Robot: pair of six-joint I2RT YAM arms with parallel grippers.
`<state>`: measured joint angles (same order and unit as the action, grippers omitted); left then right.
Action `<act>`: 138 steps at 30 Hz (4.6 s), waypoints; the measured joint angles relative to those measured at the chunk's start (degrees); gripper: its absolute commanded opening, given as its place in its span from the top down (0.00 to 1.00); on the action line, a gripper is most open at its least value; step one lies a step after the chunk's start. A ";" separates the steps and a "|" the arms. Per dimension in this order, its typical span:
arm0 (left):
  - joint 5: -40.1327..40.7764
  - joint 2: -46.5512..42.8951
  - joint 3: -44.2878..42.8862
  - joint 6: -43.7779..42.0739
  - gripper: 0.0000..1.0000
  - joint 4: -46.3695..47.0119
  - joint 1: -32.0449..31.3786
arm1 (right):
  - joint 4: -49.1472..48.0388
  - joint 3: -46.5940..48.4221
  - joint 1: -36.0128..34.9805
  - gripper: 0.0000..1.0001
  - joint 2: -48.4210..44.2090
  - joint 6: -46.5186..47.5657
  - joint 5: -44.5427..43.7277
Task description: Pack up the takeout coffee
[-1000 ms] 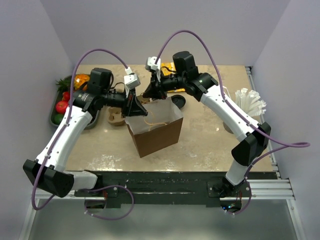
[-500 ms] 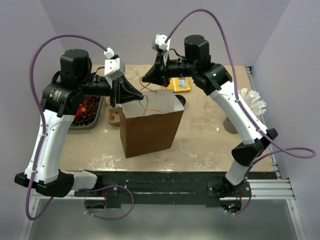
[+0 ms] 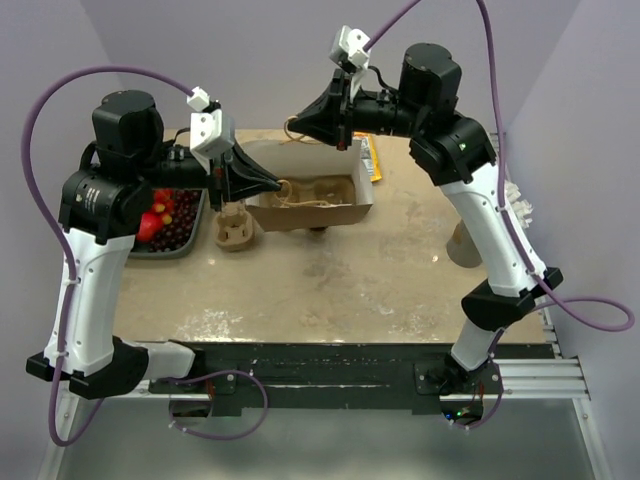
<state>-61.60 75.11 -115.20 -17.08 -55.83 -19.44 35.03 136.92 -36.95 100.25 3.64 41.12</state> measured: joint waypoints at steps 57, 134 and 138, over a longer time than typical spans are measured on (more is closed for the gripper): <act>23.19 -2.36 24.26 -15.08 0.37 -15.80 0.00 | 4.52 -39.21 -0.04 0.42 -19.15 5.42 -4.11; 32.79 -4.04 24.17 -10.93 0.18 -6.12 -1.97 | 0.09 -19.04 14.49 0.20 28.70 8.44 -8.02; 32.70 -0.13 19.63 -10.14 0.18 -4.79 0.98 | -1.92 -18.05 14.51 0.20 32.17 8.15 -4.74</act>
<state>-28.91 74.98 -95.57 -27.22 -60.62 -18.46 33.10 118.87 -22.44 132.42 11.79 36.38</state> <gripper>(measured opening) 0.818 0.801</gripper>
